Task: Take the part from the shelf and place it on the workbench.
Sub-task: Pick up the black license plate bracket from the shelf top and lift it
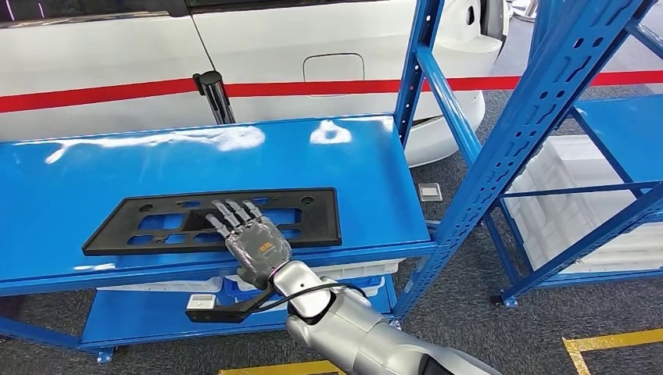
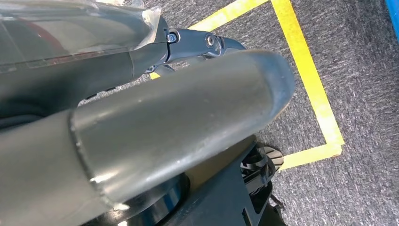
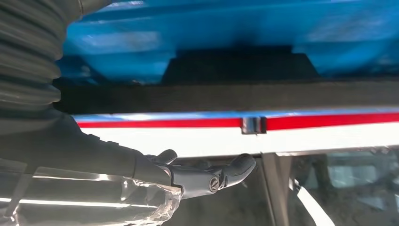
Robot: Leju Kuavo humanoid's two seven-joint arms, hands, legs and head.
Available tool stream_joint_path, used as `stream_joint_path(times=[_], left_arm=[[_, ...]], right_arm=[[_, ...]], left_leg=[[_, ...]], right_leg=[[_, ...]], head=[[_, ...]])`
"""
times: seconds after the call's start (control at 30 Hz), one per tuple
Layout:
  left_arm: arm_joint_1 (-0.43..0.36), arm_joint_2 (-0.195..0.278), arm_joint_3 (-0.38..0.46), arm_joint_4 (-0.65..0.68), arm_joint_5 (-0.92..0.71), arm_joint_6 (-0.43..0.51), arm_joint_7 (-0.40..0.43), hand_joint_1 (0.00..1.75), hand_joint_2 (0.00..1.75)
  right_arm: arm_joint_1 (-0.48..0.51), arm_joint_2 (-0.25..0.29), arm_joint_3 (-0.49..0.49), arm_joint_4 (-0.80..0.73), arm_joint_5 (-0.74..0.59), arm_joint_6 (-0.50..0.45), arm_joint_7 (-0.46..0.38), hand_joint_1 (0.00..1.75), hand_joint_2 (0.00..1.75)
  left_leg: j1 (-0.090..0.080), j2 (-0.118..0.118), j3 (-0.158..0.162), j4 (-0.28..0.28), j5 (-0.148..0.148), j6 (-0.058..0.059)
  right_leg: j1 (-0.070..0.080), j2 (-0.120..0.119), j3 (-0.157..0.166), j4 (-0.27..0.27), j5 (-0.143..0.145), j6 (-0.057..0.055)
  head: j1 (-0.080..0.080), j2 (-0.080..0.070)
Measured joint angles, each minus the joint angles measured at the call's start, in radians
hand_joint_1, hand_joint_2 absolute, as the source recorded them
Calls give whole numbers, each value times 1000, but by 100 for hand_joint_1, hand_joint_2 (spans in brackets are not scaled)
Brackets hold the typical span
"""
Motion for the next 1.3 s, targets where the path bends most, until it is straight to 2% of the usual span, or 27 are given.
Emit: stream_joint_path(times=[0.23, 0.53, 1.0, 1.3], left_arm=[[-1, 0, 0, 0, -1, -1, 6, 0, 0], [-1, 0, 0, 0, -1, -4, 5, 0, 0], [1, 0, 0, 0, -1, -4, 2, 0, 0], [2, 0, 0, 0, -9, -4, 1, 0, 0]], right_arm=[[-28, 0, 31, 47, -74, 4, 42, 0, 175], [-43, 0, 55, 73, -161, -28, 31, 0, 175], [-52, 0, 71, 76, -199, -58, 7, 0, 175], [-58, 0, 80, 37, -179, -82, 2, 0, 175]], left_leg=[[0, 0, 1, 0, 0, 0], [0, -1, 2, 0, 0, 0], [0, -1, 2, 0, 0, 0], [0, -1, 3, 0, 0, 0]], right_leg=[[0, 0, 1, 0, 0, 0], [0, -2, 3, 0, 0, 0], [0, -2, 4, 0, 0, 0], [0, -2, 3, 0, 0, 0]], head=[[0, 0], [0, 0], [0, 0], [0, 0]])
